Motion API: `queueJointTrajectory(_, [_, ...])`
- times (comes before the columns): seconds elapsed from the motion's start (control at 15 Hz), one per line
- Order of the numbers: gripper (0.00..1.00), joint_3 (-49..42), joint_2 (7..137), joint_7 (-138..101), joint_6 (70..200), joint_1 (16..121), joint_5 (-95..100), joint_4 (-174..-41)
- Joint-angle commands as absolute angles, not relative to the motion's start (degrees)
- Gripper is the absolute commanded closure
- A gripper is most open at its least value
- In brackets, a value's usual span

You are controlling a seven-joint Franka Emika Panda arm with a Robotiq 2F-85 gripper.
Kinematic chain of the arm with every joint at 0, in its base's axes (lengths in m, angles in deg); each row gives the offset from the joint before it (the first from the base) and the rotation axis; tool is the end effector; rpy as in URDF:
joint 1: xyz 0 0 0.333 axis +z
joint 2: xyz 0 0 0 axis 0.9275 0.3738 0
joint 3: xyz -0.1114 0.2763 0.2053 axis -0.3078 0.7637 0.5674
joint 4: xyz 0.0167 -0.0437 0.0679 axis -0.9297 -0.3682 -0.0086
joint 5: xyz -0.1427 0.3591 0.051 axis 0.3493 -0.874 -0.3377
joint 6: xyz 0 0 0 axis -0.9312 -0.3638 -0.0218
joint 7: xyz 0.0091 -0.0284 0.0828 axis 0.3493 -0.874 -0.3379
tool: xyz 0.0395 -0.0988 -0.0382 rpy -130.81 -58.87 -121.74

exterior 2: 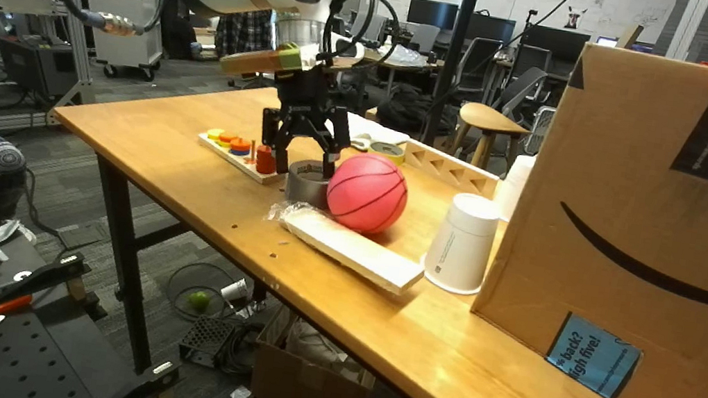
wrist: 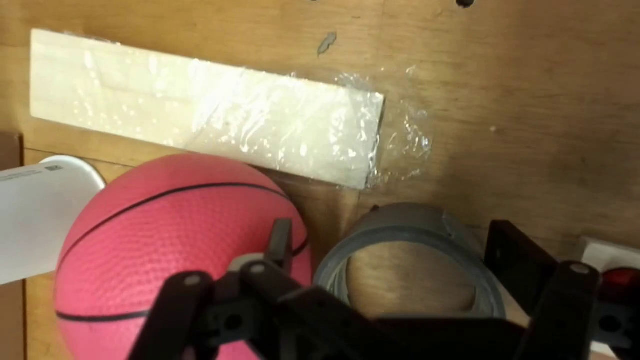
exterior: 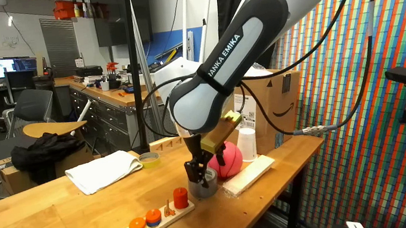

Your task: Push the basketball between the two cups

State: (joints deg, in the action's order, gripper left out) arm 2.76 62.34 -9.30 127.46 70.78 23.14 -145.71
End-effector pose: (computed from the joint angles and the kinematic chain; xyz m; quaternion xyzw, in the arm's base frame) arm 0.5105 0.0287 0.3306 0.9827 0.0631 -0.0620 0.1628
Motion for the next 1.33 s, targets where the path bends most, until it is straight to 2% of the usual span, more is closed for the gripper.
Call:
queueJointTrajectory(0.0, [0.0, 2.6, 59.9, -10.5, 127.3, 71.7, 24.7, -141.3])
queueJointTrajectory(0.47, [0.0, 4.0, 54.1, -10.6, 128.5, 72.2, 27.0, -134.4])
queueJointTrajectory(0.87, [0.0, 5.3, 54.8, -9.2, 125.2, 73.0, 27.3, -139.7])
queueJointTrajectory(1.27, [0.0, 5.9, 53.7, -6.1, 116.2, 73.1, 28.3, -144.1])
